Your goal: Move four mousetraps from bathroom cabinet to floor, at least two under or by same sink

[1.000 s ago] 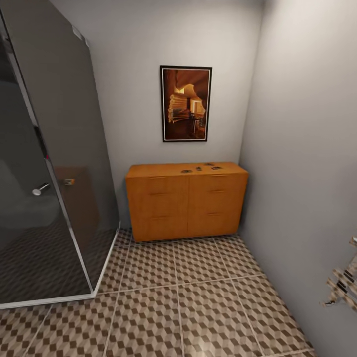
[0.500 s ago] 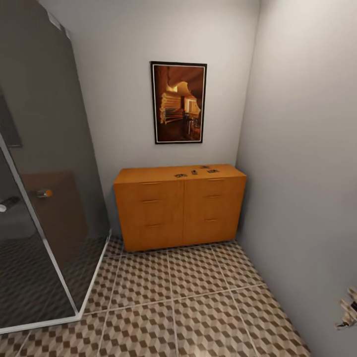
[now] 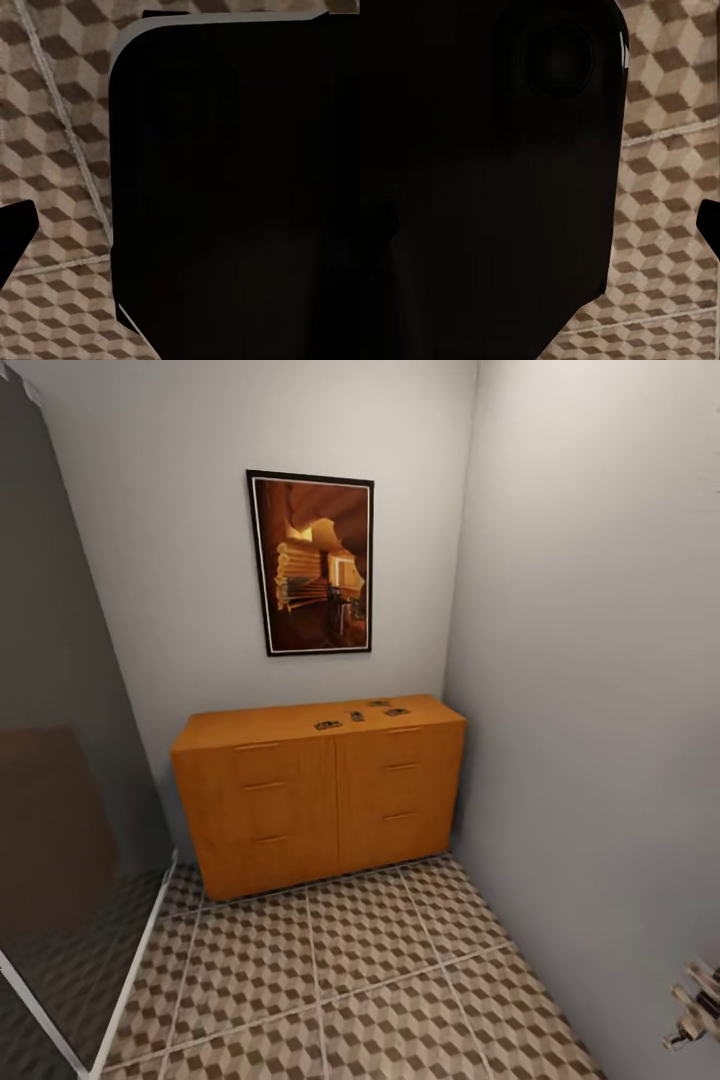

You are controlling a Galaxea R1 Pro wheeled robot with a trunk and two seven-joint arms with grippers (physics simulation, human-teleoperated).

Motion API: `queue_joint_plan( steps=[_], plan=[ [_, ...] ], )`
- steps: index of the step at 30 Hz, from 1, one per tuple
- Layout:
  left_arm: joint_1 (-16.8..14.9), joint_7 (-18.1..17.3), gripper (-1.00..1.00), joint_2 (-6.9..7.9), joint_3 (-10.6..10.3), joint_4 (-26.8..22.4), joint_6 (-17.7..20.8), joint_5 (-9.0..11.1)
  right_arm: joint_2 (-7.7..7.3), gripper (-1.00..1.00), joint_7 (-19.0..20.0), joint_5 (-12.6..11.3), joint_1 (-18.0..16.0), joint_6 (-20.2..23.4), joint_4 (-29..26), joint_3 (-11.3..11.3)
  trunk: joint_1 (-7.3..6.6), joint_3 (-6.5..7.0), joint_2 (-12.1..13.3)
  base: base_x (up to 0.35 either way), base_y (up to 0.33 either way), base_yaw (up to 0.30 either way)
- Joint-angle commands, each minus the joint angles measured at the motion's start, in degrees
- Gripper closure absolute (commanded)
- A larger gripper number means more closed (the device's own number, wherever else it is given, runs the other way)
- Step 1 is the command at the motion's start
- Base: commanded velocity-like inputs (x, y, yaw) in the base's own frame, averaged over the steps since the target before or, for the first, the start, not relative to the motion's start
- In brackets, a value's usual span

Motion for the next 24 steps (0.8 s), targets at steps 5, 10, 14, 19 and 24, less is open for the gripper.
queue_joint_plan(
  steps=[5,10,14,19,24],
  plan=[
    [-0.01,0.01,-1.00,0.05,0.01,0.02,-0.17,0.17,0.00,-1.00,-0.01,0.03,-0.02,0.02,0.00,0.01,0.03,-0.04,-0.02,0.323,0.000,-0.100],
    [-0.01,0.01,-1.00,0.06,0.01,0.02,-0.17,0.16,0.00,-1.00,-0.01,-0.02,-0.02,0.04,0.00,0.01,0.03,-0.04,-0.02,0.323,0.000,-0.041],
    [0.01,0.01,-1.00,0.04,0.01,0.02,-0.17,0.16,0.00,-1.00,-0.01,-0.04,-0.02,0.05,0.00,0.01,0.03,-0.04,-0.02,0.320,0.000,-0.015],
    [-0.02,0.01,-1.00,0.08,0.01,0.02,-0.17,0.16,0.00,-1.00,-0.01,-0.05,-0.02,0.05,0.00,0.01,0.03,-0.04,-0.02,0.307,0.000,-0.003],
    [-0.01,0.01,-1.00,0.08,0.02,0.02,-0.19,0.16,0.00,-1.00,-0.01,-0.06,-0.02,0.05,0.00,0.01,0.03,-0.04,-0.02,0.299,0.000,-0.001]
  ],
)
